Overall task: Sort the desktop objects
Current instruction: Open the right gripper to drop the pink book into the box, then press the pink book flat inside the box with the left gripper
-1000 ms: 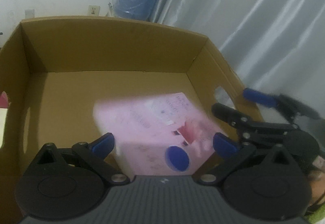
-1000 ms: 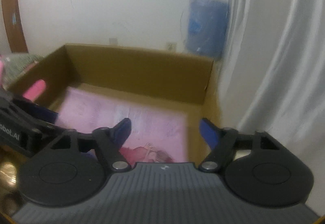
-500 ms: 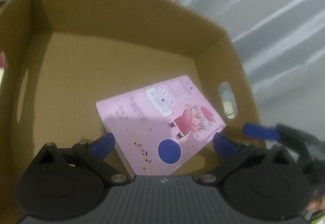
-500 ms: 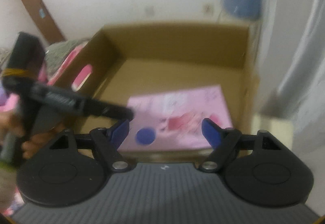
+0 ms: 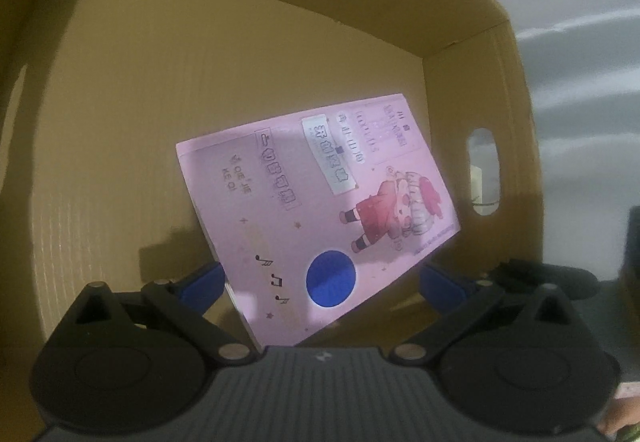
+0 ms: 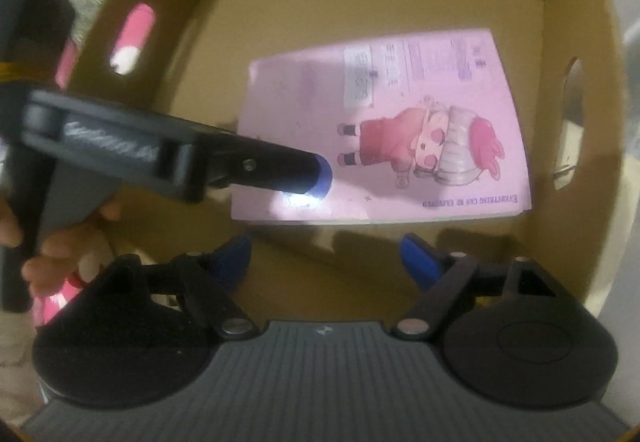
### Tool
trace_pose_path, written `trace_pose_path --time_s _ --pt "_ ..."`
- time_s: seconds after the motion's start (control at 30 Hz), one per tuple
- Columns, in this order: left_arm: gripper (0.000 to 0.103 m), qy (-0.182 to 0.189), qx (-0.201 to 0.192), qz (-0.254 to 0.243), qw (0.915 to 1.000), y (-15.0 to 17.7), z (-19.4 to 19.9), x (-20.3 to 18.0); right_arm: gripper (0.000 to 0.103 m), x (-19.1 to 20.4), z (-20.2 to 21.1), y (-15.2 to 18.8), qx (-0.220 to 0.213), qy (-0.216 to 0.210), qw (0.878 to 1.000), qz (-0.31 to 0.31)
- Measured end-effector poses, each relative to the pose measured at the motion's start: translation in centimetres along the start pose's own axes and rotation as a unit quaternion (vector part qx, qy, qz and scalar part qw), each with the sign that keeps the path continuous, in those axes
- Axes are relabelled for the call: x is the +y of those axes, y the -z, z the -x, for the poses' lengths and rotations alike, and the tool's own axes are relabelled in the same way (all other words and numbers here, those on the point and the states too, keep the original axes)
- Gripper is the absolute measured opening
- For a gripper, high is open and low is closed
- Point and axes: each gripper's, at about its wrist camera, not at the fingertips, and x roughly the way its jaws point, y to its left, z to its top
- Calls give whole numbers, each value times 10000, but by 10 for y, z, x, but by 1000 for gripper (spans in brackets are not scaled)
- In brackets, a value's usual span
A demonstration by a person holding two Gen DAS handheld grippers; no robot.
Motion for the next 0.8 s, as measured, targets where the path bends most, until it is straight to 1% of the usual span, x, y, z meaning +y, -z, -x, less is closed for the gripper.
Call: trace_pose_path --time_s 0.13,0.2,0.27,0.37,0.5,0.57,0.63,0.8 --pt "103 -29 -52 -2 10000 -4 1 0 83 -2 -13 -6 291 6 9996 -15" --pt "103 -58 -26 -8 10000 -6 0 1 85 -3 -20 -7 344 -47 9994 -70" --pt "103 -77 2 -19 10000 -8 -3 3 85 -4 -21 -9 399 -89 9991 -100" --pt "103 -76 18 -5 10000 -12 -4 4 85 -3 -24 -12 407 -87 9991 -99" --pt "103 -9 -144 -45 9999 -18 -2 4 85 -2 -30 -17 444 -88 9989 -125" --pt "103 49 -185 -11 9998 -22 0 7 85 1 -31 -20 442 -61 9989 -112" --pt "103 120 -210 47 9997 -25 1 11 84 3 -31 -22 473 -131 9987 -98" --pt "103 296 -351 114 9989 -31 14 22 84 8 -30 -26 427 -133 9990 -81"
